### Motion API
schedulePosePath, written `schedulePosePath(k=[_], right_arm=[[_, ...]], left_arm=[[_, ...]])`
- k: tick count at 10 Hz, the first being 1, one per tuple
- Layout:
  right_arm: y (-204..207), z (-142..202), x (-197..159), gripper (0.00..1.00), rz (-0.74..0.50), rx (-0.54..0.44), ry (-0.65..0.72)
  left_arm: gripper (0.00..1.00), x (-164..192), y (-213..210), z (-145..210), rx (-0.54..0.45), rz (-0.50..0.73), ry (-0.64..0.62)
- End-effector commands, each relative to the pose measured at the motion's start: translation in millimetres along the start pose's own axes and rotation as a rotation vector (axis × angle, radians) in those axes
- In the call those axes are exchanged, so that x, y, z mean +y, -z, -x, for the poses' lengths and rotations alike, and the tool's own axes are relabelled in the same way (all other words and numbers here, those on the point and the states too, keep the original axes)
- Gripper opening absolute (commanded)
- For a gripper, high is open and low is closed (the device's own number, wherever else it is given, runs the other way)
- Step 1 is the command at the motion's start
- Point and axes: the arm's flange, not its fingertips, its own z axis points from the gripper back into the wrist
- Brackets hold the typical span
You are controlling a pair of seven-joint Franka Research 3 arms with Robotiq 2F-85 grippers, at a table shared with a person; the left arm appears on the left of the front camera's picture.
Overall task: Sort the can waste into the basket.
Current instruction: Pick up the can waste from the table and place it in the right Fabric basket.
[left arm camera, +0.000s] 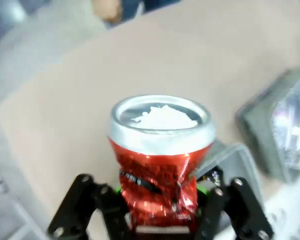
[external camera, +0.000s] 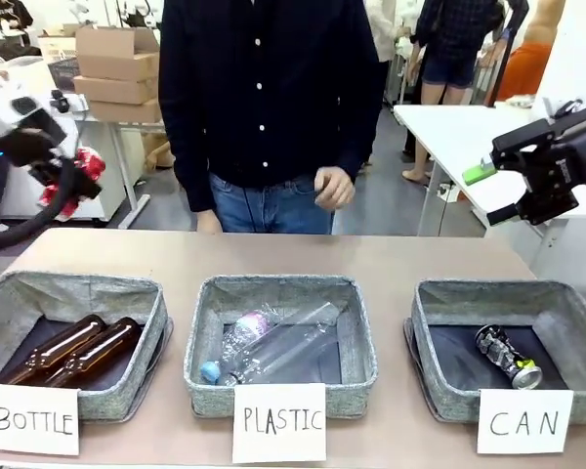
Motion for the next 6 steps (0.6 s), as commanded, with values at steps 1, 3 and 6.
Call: schedulePosePath(k=[1,3,6], right_arm=[[0,0,-3,1.00,-0.001,0.002,-0.026],[0,0,-3,1.00,-0.001,0.002,-0.026],[0,0,-3,1.00,-0.001,0.002,-0.026]], left_arm=[[0.00,-67,-48,86,-0.061,-0.002,0.213],[0.00,-96,-48,117,-0.124,-0.098,0.285],[0.00,-61,-36,76,-0.043,0.016,0.209]])
